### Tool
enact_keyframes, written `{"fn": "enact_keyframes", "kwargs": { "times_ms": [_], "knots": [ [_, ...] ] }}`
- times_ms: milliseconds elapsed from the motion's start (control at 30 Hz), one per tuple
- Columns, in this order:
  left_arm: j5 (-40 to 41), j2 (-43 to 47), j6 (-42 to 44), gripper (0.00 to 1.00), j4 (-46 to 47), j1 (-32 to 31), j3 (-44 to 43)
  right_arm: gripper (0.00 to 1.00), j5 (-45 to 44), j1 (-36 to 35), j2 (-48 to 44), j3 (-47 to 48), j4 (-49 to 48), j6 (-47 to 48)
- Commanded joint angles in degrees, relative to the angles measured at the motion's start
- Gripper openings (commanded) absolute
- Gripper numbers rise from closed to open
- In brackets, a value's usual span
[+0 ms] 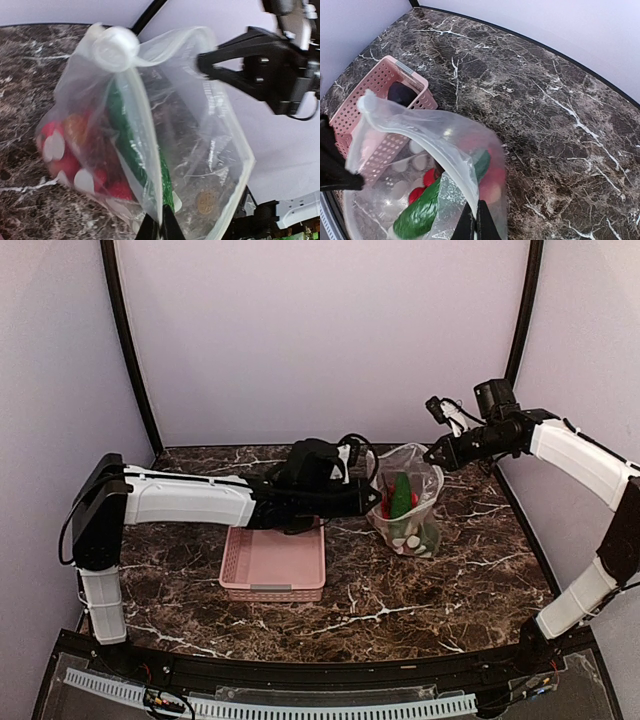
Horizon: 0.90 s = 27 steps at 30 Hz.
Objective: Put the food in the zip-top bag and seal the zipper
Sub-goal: Adjust the zipper food storage bag at the center of the board.
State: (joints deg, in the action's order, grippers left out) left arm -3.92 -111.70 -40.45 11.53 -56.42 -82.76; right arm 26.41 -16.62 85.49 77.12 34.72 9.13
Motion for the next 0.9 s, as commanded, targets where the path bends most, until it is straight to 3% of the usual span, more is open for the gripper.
{"fn": "enact_keyframes", "kwargs": {
  "times_ms": [0, 200, 367, 600, 733, 867],
  "knots": [
    [-0.4, 4.6, 2.5, 0.04, -0.9, -1.2, -2.5, 0.00, -3.4, 0.3, -1.1, 1.4, -0.7, 0.5],
    [-3.7, 1.5, -0.5, 0.04, 1.8, -1.3, -1.8, 0.00, -3.7, 0.3, -2.0, 1.2, -0.5, 1.1],
    [-3.3, 0.3, -0.4, 0.08, 1.2, -1.1, -1.9, 0.00, 1.9, 0.3, -4.1, 1.6, -0.4, 1.3],
    [-4.8, -0.3, 1.5, 0.37, 2.0, -0.7, -1.5, 0.00, 4.8, 0.3, -5.5, 0.3, -0.8, 1.3],
    [-1.5, -0.1, 4.2, 0.53, -1.8, -1.2, -3.0, 0.00, 3.9, 0.3, -4.6, -0.3, -0.7, 1.5],
    [1.3, 2.5, 9.5, 0.63, -5.8, -1.7, -2.2, 0.00, 3.3, 0.4, -5.0, 0.0, -0.7, 1.7]
  ]
}}
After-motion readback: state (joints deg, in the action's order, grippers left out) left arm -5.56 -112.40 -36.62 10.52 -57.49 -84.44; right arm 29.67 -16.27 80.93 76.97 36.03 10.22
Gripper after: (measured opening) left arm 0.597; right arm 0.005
